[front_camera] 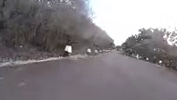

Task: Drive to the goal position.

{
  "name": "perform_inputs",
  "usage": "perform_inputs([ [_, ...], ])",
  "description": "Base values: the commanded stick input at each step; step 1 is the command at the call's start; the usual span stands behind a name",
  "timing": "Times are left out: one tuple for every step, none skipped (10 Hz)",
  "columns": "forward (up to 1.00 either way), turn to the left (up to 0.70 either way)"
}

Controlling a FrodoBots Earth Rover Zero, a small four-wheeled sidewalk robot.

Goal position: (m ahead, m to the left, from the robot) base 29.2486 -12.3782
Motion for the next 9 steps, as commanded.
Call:
perform_inputs([
  [0.68, 0.0],
  [0.68, 0.0],
  [0.68, 0.0],
  [0.69, -0.29],
  [0.69, -0.3],
  [0.69, -0.14],
  [0.68, -0.07],
  [0.69, 0.0],
  [0.69, 0.0],
])
